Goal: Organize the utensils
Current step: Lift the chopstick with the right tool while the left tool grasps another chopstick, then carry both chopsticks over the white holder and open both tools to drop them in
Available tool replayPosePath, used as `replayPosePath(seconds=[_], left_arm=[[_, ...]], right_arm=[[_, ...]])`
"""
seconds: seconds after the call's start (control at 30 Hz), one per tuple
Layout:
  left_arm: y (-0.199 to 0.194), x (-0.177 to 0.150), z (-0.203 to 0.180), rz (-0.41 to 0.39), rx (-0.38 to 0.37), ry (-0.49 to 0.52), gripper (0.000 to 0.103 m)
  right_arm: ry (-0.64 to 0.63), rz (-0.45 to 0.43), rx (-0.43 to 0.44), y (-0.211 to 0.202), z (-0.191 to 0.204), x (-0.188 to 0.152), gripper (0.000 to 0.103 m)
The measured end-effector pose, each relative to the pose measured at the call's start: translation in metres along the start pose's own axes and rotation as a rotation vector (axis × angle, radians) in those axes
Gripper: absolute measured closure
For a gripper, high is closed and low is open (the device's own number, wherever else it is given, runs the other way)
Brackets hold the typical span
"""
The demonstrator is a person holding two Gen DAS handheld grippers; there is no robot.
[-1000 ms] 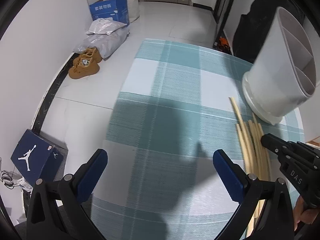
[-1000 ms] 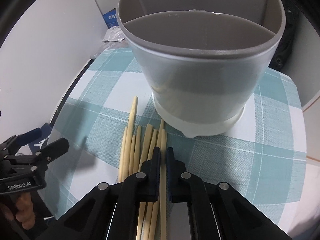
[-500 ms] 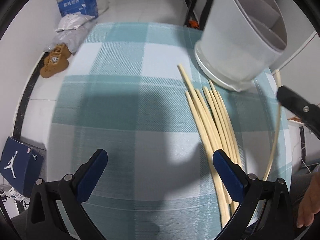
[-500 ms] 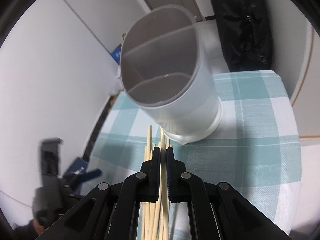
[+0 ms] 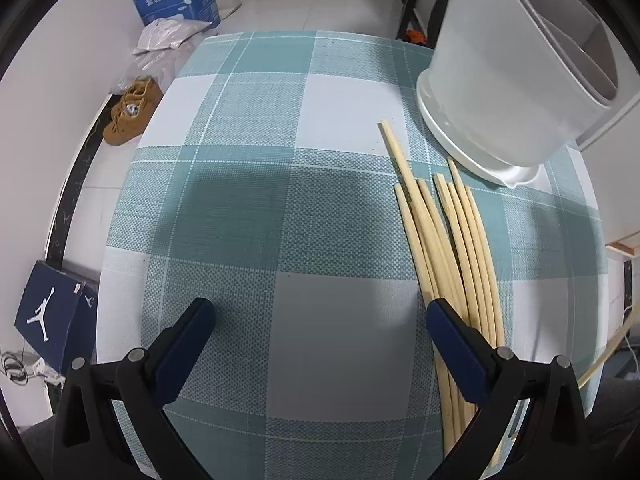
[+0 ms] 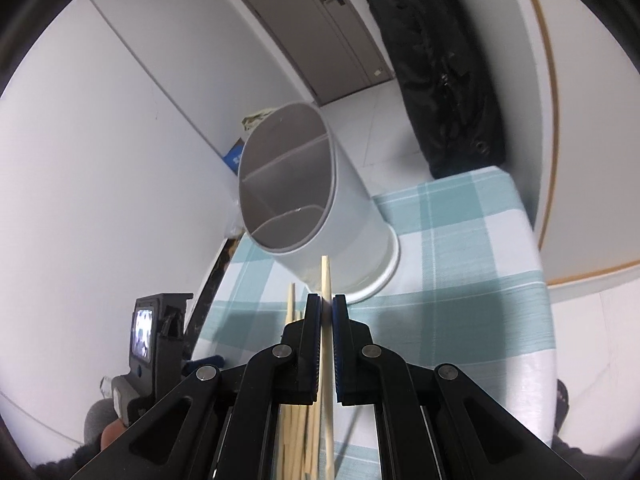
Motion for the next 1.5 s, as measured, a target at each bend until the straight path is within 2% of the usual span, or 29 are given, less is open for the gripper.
replayPosePath(seconds=[0.43,0.5,0.73,0.8,0.87,0.9,0.93,0.97,1.0,1.03,1.07,1.1,1.33,1.5], left_arm=[[0.012,0.009,-0.015,0.045,0.017,0.014,0.001],[0.014,0.011,-0.013,0.049,0.045,0.010,0.004],[0.015,0.012,-0.012,0.060,0.044,0.016,0.006],[0.015,0.015,-0.011,0.045,0.042,0.024,0.012],[0.011,0.017,-0.015,0.023,0.038,0.033,0.027],[0.011,0.019,-0.015,0.019,0.036,0.039,0.030],[0.010,0.021,-0.016,0.015,0.035,0.043,0.039],[0.009,0.023,-0.016,0.008,0.035,0.043,0.054],[0.008,0.025,-0.017,0.003,0.034,0.047,0.062],[0.008,0.027,-0.017,0.001,0.032,0.050,0.079],[0.008,0.028,-0.016,0.001,0.027,0.047,0.091],[0.009,0.030,-0.016,0.000,0.022,0.039,0.096],[0.007,0.035,-0.006,-0.027,-0.021,-0.016,0.102],[-0.024,0.035,-0.008,-0.121,-0.069,-0.031,0.103]], right_arm=[[0.037,-0.050,0.037,-0.025,-0.008,0.003,0.098],[0.034,-0.060,0.035,-0.028,-0.008,0.004,0.098],[0.031,-0.068,0.038,-0.029,-0.007,0.005,0.098],[0.023,-0.068,0.037,-0.029,-0.005,0.005,0.098],[0.016,-0.070,0.034,-0.028,-0.004,0.005,0.098],[0.015,-0.070,0.034,-0.028,-0.003,0.005,0.098],[0.013,-0.071,0.034,-0.028,-0.003,0.005,0.098],[0.013,-0.071,0.033,-0.027,-0.003,0.005,0.098],[0.013,-0.071,0.033,-0.027,-0.003,0.005,0.098],[0.014,-0.071,0.033,-0.027,-0.004,0.005,0.098],[0.014,-0.071,0.033,-0.027,-0.004,0.006,0.098],[0.013,-0.071,0.033,-0.027,-0.004,0.006,0.098],[0.004,-0.067,0.014,-0.025,-0.001,0.008,0.098],[-0.021,-0.079,-0.001,-0.023,0.005,0.007,0.098]])
Point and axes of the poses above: each gripper's, at about its wrist camera, not at the fingertips, and y roughly the way its jaws point, z to its left, x to its top, the point moved 2 cm from there along y, roughly the way its jaws point, and after that the axes turned 5 degrees about -x, right-handed, at the moved point
